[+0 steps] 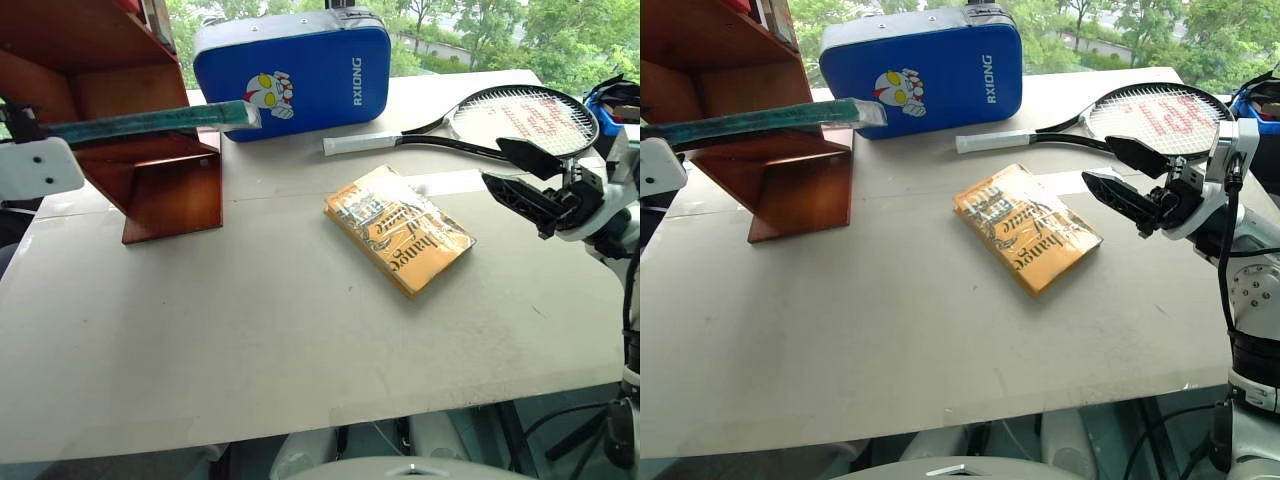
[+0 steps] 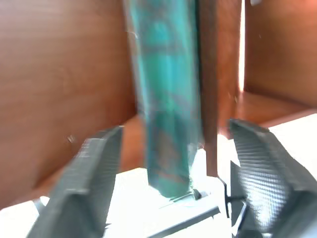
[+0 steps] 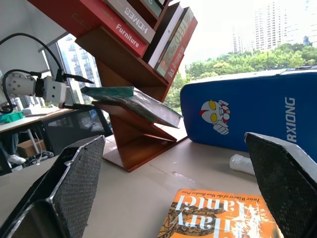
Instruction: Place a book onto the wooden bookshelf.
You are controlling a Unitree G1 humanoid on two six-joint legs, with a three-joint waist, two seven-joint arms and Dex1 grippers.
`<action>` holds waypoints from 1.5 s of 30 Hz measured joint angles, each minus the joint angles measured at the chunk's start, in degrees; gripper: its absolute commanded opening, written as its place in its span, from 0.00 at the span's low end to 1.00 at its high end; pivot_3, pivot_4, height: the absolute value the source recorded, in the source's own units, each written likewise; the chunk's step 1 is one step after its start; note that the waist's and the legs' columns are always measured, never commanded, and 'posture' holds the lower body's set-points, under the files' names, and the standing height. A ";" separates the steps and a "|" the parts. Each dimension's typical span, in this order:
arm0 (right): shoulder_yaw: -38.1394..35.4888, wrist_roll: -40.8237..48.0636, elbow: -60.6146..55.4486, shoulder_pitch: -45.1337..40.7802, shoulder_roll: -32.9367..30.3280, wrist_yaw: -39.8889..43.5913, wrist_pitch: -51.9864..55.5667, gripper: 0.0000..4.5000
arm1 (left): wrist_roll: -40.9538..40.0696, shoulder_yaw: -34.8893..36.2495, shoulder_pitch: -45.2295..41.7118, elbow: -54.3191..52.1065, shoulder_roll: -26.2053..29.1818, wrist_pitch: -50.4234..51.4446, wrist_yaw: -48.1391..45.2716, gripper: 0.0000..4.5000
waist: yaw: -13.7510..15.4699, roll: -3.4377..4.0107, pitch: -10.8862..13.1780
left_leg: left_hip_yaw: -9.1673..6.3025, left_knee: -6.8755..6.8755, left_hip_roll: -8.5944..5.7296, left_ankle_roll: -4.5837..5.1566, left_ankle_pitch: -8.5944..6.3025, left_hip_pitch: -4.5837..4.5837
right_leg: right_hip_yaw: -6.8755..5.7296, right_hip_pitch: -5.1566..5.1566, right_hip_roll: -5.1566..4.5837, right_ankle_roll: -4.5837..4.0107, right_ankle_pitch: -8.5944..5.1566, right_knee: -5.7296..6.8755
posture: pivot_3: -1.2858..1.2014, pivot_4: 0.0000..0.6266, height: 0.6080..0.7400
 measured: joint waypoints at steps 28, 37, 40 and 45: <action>-0.61 -2.18 1.15 0.67 0.01 2.78 -0.58 1.00 | -26.71 -8.84 4.15 -24.82 -55.56 13.24 8.72 0.01 | 2.08 -0.03 -0.29 | 0.04 0.96 -0.01 -0.01 0.00 0.03 | 0.01 0.28 -0.05 -0.04 0.22 0.49 | 0.52 0.24 1.00; -1.87 -1.95 -3.19 3.32 0.14 -0.13 -0.54 1.00 | -15.60 -22.19 -26.14 6.86 -71.09 5.22 24.82 0.01 | 2.91 -0.30 -0.42 | 0.04 1.16 -0.09 -0.01 0.01 -0.13 | 0.00 0.25 -0.12 0.00 0.26 0.54 | 0.52 0.24 1.00; -2.68 -1.71 -4.82 4.04 0.11 -1.36 -0.53 1.00 | -13.25 -24.43 -38.25 18.93 -72.94 0.56 28.99 0.01 | 2.36 -0.33 -0.41 | 0.10 1.12 -0.09 -0.01 0.01 -0.16 | 0.02 0.18 -0.13 0.01 0.26 0.54 | 0.52 0.24 1.00; -3.53 -1.68 -5.48 4.90 0.09 -2.42 -0.53 1.00 | -10.24 -24.55 -43.09 27.80 -72.92 -3.16 37.17 0.01 | 1.13 -0.32 -0.42 | 0.17 1.03 -0.08 -0.01 0.01 -0.11 | 0.08 0.02 -0.14 0.01 0.26 0.61 | 0.52 0.24 1.00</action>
